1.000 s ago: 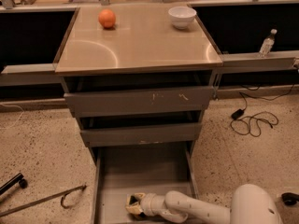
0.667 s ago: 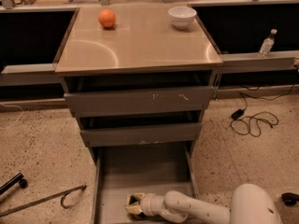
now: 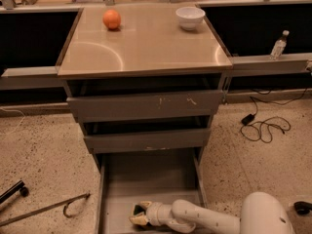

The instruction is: Place sponge into bottom drawer

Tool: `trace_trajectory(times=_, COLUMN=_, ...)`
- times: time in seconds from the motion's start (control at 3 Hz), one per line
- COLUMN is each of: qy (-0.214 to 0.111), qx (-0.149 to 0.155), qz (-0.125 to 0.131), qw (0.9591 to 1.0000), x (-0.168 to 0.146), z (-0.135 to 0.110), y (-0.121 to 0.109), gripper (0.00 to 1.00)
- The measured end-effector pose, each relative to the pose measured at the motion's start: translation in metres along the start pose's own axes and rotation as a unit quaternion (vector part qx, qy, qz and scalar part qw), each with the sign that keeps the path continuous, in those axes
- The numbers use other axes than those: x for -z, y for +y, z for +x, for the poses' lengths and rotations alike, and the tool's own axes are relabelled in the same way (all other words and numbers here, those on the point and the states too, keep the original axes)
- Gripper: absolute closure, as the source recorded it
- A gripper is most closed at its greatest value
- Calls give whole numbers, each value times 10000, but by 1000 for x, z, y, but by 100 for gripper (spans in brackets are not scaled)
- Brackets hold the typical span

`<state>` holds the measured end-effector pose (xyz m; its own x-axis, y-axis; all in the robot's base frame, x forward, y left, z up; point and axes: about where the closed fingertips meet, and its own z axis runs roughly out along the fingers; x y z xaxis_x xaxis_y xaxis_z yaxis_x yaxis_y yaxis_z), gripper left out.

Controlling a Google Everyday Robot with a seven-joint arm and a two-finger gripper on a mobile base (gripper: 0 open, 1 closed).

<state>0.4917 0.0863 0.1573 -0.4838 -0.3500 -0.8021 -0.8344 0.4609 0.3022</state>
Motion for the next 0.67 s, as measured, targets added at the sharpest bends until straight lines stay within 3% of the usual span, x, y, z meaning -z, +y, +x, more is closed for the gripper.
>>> trace_trajectory(times=0.33, qy=0, qx=0, qz=-1, qw=10000, x=0, z=0, y=0, gripper=0)
trace_trajectory(times=0.67, qy=0, qx=0, qz=-1, qw=10000, x=0, z=0, y=0, gripper=0)
